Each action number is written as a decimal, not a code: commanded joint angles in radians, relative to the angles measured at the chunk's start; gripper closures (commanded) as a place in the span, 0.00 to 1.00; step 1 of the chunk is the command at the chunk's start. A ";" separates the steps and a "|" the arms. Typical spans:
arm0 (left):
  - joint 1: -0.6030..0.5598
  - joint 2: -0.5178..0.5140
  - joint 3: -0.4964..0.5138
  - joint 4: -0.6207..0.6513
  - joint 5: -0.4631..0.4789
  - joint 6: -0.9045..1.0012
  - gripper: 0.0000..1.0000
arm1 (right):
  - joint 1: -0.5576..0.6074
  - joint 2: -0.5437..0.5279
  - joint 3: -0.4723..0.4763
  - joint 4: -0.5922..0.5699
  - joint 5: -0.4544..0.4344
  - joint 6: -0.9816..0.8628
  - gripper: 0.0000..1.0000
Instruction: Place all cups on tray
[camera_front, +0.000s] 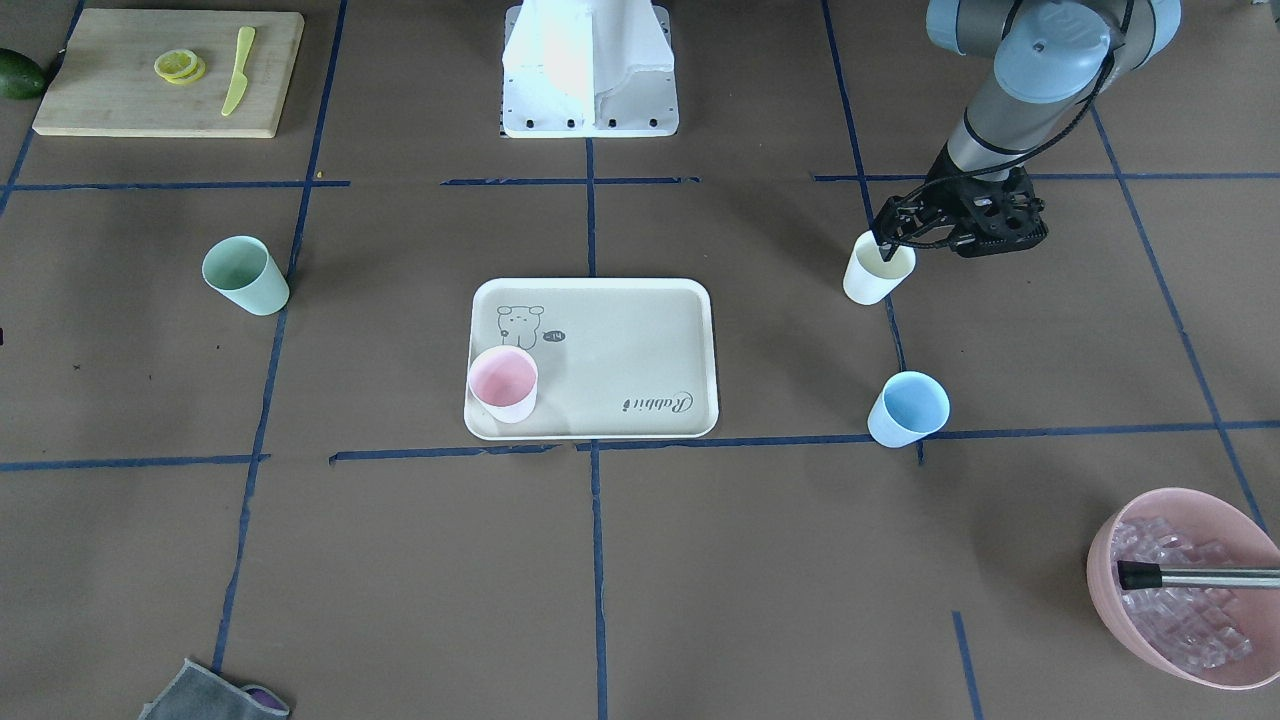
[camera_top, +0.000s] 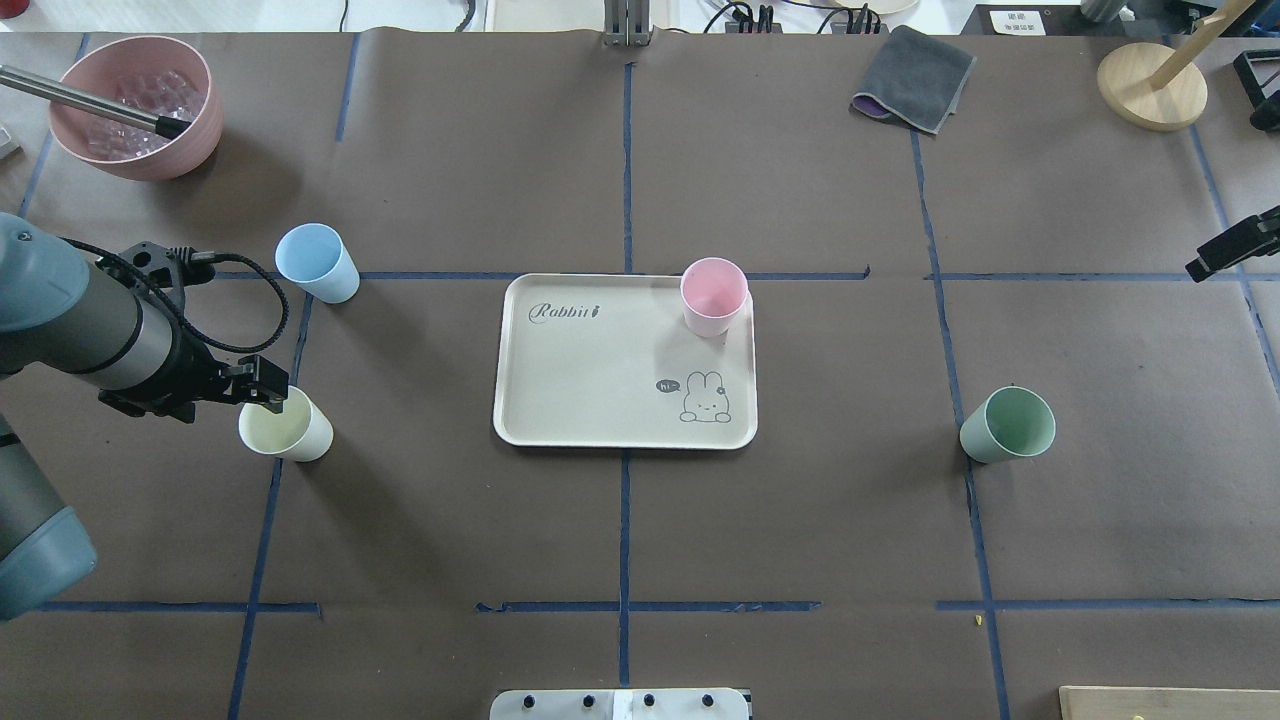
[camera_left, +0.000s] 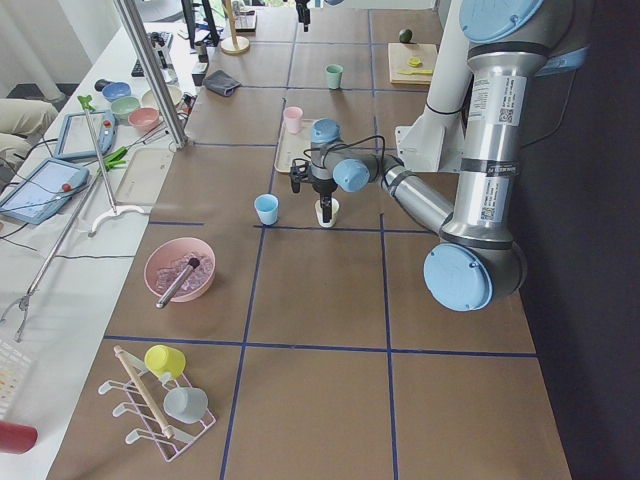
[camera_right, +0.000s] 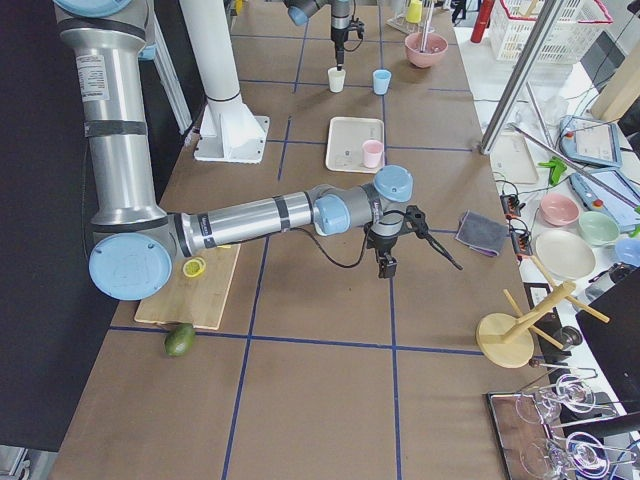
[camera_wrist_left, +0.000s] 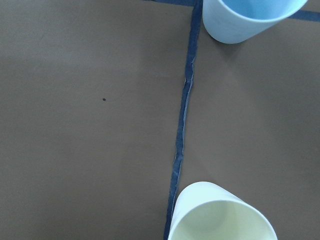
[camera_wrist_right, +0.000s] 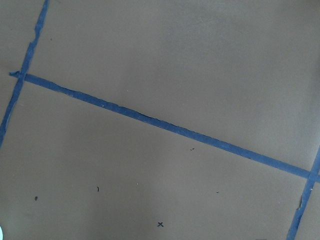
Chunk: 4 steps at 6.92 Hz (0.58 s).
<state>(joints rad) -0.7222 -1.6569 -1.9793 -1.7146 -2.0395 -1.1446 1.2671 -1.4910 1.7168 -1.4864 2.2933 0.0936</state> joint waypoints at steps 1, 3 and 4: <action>0.009 -0.024 0.045 -0.002 -0.002 -0.003 0.46 | 0.000 0.000 0.000 0.000 0.000 0.000 0.01; 0.010 -0.037 0.056 -0.002 -0.002 -0.020 0.87 | 0.000 0.000 0.001 0.000 0.000 0.000 0.01; 0.010 -0.037 0.042 -0.002 -0.004 -0.017 1.00 | 0.000 0.000 0.003 0.000 0.000 0.003 0.01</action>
<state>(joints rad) -0.7123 -1.6913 -1.9290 -1.7165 -2.0421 -1.1584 1.2671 -1.4910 1.7179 -1.4864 2.2933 0.0943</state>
